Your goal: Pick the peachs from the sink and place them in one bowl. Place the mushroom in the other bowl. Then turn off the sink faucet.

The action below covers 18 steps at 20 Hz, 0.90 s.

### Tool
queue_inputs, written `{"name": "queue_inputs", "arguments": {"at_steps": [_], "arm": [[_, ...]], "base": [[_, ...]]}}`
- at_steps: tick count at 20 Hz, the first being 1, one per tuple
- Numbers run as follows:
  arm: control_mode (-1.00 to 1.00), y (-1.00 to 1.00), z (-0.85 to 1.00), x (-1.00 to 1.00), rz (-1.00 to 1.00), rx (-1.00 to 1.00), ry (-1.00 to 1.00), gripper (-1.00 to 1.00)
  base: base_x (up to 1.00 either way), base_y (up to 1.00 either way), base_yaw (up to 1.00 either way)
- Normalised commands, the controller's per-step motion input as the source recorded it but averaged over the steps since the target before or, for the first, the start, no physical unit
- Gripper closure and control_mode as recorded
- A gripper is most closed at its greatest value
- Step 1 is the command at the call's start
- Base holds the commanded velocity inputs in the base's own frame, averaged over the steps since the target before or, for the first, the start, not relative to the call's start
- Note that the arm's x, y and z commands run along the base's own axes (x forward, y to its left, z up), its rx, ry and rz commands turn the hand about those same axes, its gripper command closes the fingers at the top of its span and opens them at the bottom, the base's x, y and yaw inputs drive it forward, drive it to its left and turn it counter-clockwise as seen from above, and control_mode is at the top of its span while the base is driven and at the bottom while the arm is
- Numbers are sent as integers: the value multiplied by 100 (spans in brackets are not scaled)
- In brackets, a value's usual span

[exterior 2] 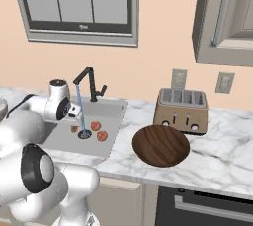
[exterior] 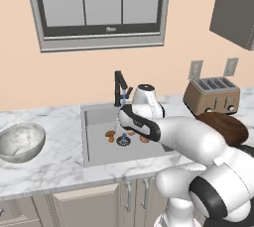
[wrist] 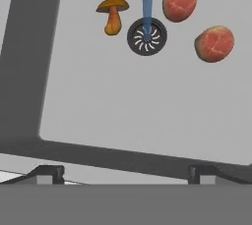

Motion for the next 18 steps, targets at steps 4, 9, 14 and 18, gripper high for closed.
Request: {"name": "queue_inputs", "arguments": {"at_steps": [4, 9, 14, 18], "arm": [[-100, 18, -29, 28, 0, 0, 0, -100], [-100, 8, -22, 33, 0, 0, 0, -100], [-100, 8, -17, 45, -1, 0, 0, -100], [-100, 24, -16, 39, -1, 0, 0, -100]], "base": [[0, 0, 0], [0, 0, 0], [0, 0, 0], [0, 0, 0]]}}
